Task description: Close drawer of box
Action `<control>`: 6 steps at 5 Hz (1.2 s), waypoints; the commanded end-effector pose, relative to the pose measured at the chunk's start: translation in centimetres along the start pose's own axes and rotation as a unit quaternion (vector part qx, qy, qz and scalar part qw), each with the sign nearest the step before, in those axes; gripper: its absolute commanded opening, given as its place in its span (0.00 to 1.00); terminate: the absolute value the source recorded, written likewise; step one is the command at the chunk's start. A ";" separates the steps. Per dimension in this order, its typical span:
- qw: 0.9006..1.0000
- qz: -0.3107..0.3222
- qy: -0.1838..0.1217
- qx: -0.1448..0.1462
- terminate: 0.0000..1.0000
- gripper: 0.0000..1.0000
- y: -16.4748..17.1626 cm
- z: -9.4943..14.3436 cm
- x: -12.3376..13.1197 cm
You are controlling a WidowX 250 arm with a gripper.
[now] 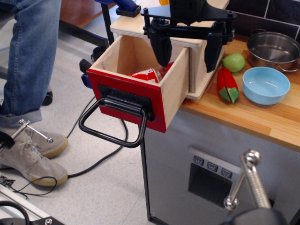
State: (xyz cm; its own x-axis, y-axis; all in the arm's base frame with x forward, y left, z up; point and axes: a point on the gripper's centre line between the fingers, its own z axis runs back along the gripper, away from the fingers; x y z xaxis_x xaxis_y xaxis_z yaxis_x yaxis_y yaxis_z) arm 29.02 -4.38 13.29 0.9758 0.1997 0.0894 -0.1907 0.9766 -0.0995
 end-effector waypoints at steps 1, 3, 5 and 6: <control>1.000 0.000 0.000 0.000 0.00 1.00 0.0 0.0 0.0; 0.999 -0.035 0.002 0.012 0.00 1.00 4.7 1.0 -5.8; 0.998 -0.031 -0.014 0.049 0.00 1.00 7.6 -1.5 -5.8; 0.997 -0.025 -0.019 0.068 0.00 1.00 8.6 -2.7 -4.8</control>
State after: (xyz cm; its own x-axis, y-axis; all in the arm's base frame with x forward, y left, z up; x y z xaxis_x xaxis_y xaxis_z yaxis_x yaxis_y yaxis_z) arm 22.76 2.78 8.31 0.9833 0.1507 0.1024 -0.1560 0.9867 0.0465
